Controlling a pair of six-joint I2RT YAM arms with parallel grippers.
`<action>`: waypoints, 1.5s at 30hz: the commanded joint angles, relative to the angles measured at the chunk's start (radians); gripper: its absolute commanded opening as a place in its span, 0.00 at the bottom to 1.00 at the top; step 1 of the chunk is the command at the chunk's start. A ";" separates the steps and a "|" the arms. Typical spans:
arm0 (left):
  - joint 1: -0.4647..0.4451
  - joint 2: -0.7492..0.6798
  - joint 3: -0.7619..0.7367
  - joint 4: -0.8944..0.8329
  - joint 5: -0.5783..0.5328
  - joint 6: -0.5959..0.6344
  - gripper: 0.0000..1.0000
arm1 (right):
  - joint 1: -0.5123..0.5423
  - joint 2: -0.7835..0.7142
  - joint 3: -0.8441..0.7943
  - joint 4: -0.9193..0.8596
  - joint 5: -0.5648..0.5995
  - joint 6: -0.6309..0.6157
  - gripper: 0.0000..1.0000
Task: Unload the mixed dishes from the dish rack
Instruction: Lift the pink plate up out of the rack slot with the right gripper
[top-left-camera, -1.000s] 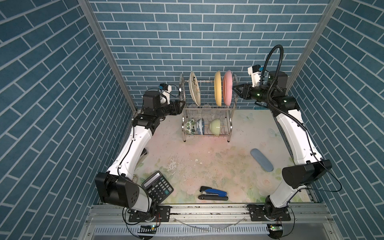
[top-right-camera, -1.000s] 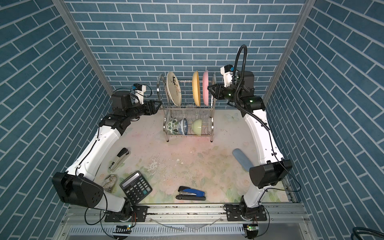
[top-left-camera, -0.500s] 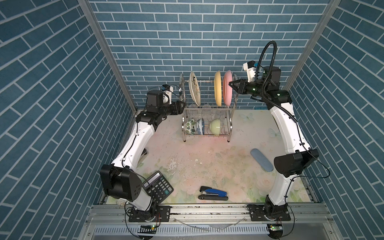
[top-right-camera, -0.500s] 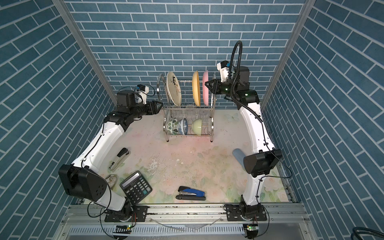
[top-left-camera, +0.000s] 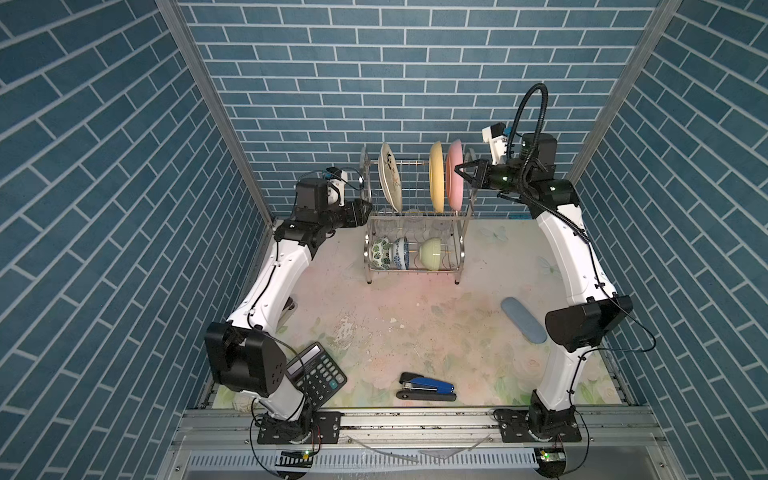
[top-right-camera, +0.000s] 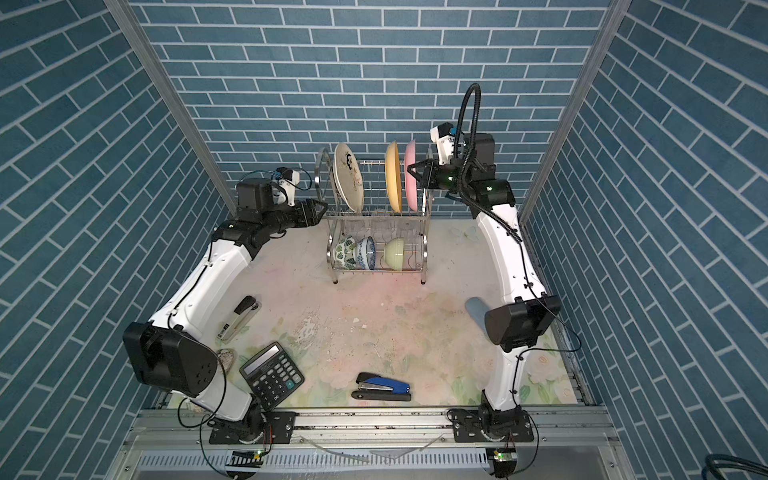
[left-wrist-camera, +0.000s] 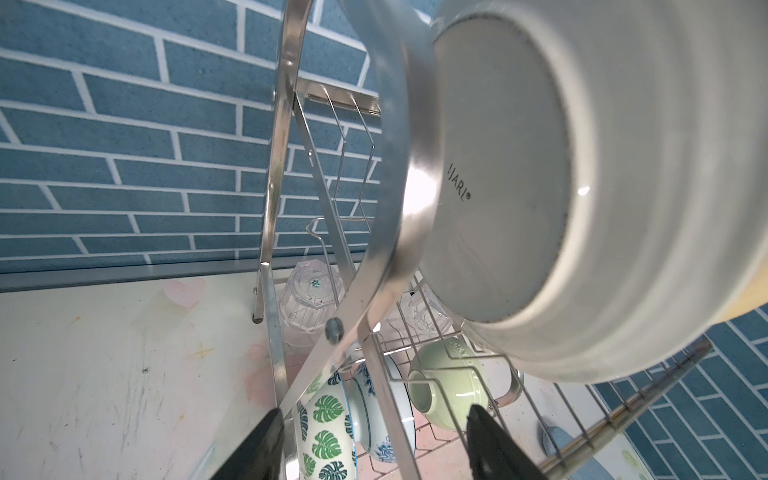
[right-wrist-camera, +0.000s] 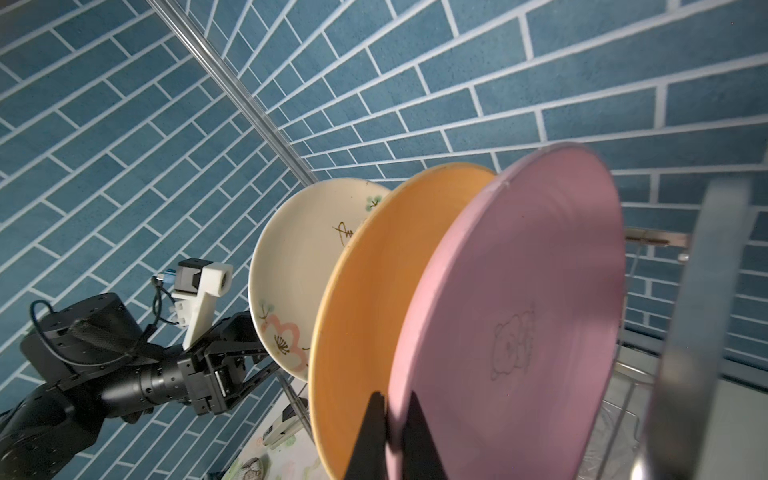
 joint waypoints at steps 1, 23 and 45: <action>-0.004 0.013 0.028 0.006 0.008 -0.003 0.70 | -0.009 0.006 0.031 0.013 0.008 -0.008 0.00; -0.004 0.021 0.031 0.009 0.008 0.000 0.70 | -0.008 -0.040 -0.004 0.140 -0.068 0.081 0.00; -0.004 0.057 0.094 -0.023 0.027 -0.014 0.32 | -0.008 -0.094 -0.037 0.270 -0.136 0.151 0.00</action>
